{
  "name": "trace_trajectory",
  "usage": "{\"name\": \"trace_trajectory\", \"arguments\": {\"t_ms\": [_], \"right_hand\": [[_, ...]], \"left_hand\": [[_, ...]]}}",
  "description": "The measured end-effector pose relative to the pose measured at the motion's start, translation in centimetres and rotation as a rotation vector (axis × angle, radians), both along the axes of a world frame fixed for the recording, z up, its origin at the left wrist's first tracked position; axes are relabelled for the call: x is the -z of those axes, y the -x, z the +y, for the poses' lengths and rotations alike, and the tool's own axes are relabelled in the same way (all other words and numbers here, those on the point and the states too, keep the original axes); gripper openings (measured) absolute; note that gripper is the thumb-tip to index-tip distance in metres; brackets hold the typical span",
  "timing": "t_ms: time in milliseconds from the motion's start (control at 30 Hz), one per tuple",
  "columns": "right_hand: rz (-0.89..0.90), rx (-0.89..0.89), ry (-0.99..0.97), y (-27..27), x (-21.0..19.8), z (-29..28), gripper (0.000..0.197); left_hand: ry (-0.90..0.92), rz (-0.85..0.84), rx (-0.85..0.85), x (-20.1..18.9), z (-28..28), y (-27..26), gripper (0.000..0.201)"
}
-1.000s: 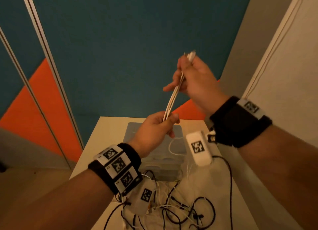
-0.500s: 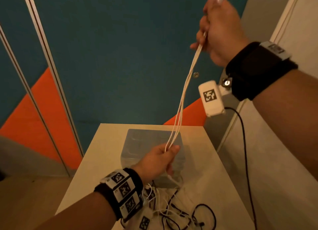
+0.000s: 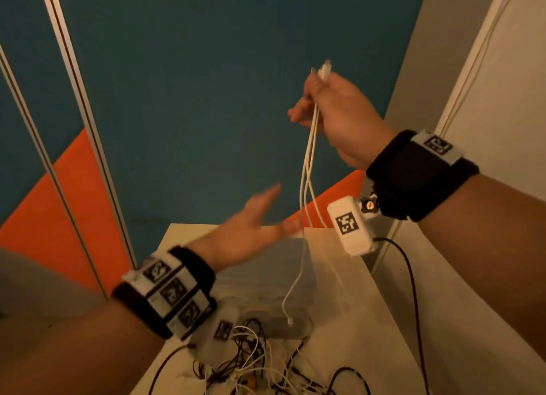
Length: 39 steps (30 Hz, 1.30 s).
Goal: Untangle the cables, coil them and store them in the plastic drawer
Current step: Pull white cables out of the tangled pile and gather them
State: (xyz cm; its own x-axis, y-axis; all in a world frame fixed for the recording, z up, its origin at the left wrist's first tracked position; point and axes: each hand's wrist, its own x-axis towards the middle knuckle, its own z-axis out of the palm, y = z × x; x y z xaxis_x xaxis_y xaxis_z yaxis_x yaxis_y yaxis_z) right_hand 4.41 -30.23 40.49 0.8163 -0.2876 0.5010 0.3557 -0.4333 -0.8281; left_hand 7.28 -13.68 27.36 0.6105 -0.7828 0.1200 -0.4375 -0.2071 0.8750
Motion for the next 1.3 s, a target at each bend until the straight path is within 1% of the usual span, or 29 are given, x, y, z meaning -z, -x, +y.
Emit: {"name": "trace_trajectory", "arguments": {"t_ms": [33, 67, 100, 133, 167, 267, 300, 367, 400, 467, 500, 533, 600, 633, 667, 700, 767, 833, 933, 1000, 1033, 1100, 1133, 1200, 1233, 1300], "right_hand": [[0.004, -0.010, 0.018, -0.1, 0.6, 0.4, 0.027], [0.011, -0.006, 0.039, -0.1, 1.1, 0.8, 0.027], [0.022, 0.003, 0.054, 0.0, 1.6, 1.3, 0.027], [0.041, 0.012, 0.062, 0.1, 2.0, 1.8, 0.027], [0.061, 0.007, 0.053, 0.4, 2.4, 2.3, 0.026], [0.088, -0.072, -0.028, 1.5, 3.4, 3.6, 0.026], [0.089, -0.093, -0.055, 1.9, 3.8, 3.9, 0.025], [0.113, -0.133, -0.104, 2.3, 5.3, 4.0, 0.021], [0.141, -0.170, -0.127, 2.4, 6.5, 3.9, 0.022], [0.214, -0.299, -0.197, 2.4, 9.6, 3.3, 0.039], [0.252, -0.372, -0.254, 2.5, 11.0, 3.4, 0.044], [0.282, -0.443, -0.311, 2.9, 12.1, 3.7, 0.043], [0.277, -0.532, -0.435, 3.2, 14.2, 4.4, 0.033], [0.271, -0.542, -0.475, 3.4, 14.8, 4.8, 0.032], [0.268, -0.531, -0.475, 3.5, 15.4, 5.0, 0.030], [0.272, -0.498, -0.446, 3.6, 15.9, 5.3, 0.026], [0.296, -0.375, -0.293, 3.6, 17.3, 5.6, 0.021], [0.351, -0.295, -0.189, 3.5, 19.4, 6.1, 0.022], [0.477, -0.349, -0.053, 4.1, 22.5, 7.4, 0.017], [0.556, -0.288, 0.031, 4.6, 24.4, 7.6, 0.018], [0.558, -0.259, 0.004, 5.0, 25.0, 7.7, 0.018], [0.546, -0.314, -0.127, 5.6, 26.2, 8.0, 0.015], [0.558, -0.351, -0.151, 5.8, 26.6, 8.2, 0.017], [0.601, -0.391, -0.109, 6.5, 27.1, 8.6, 0.027], [0.603, -0.411, -0.051, 6.6, 27.5, 8.9, 0.033], [0.629, -0.482, 0.012, 6.8, 27.8, 9.4, 0.036]], "left_hand": [[0.148, -0.003, -0.069, -1.7, -0.6, 0.0, 0.103], [0.297, -0.011, -0.120, -3.0, -1.3, -0.3, 0.084], [0.398, -0.033, -0.141, -4.2, -1.7, -0.2, 0.063], [0.430, -0.058, -0.146, -5.0, -2.1, -0.2, 0.046], [0.419, -0.055, -0.158, -5.7, -2.7, -0.3, 0.035], [0.438, 0.016, -0.104, -6.0, -3.2, -0.1, 0.015], [0.448, 0.033, -0.104, -5.9, -3.2, 0.4, 0.013], [0.476, 0.081, -0.138, -5.4, -3.0, 1.2, 0.028], [0.501, 0.121, -0.163, -5.0, -3.0, 1.3, 0.032], [0.568, 0.214, -0.204, -4.5, -2.8, 1.4, 0.032], [0.581, 0.237, -0.219, -4.1, -2.7, 1.2, 0.032], [0.576, 0.244, -0.227, -3.7, -2.8, 1.0, 0.033], [0.562, 0.285, -0.228, -3.0, -2.7, 0.7, 0.034], [0.558, 0.331, -0.212, -2.8, -2.6, 0.8, 0.034], [0.555, 0.367, -0.185, -2.7, -2.5, 0.8, 0.034], [0.549, 0.385, -0.167, -2.5, -2.4, 0.8, 0.034], [0.525, 0.368, -0.167, -2.1, -2.1, 0.8, 0.034], [0.539, 0.369, -0.172, -2.1, -1.9, 0.7, 0.035], [0.598, 0.362, -0.160, -2.9, -1.7, 0.6, 0.037], [0.590, 0.351, -0.150, -3.4, -1.5, 0.5, 0.037], [0.578, 0.339, -0.148, -3.5, -1.3, 0.5, 0.037], [0.567, 0.283, -0.174, -3.7, -0.9, 0.2, 0.037], [0.566, 0.249, -0.199, -3.7, -0.8, -0.1, 0.038], [0.538, 0.167, -0.252, -3.4, -0.6, -1.1, 0.039], [0.505, 0.124, -0.276, -2.9, -0.5, -1.6, 0.039], [0.429, 0.066, -0.292, -1.8, -0.3, -2.1, 0.039]]}}
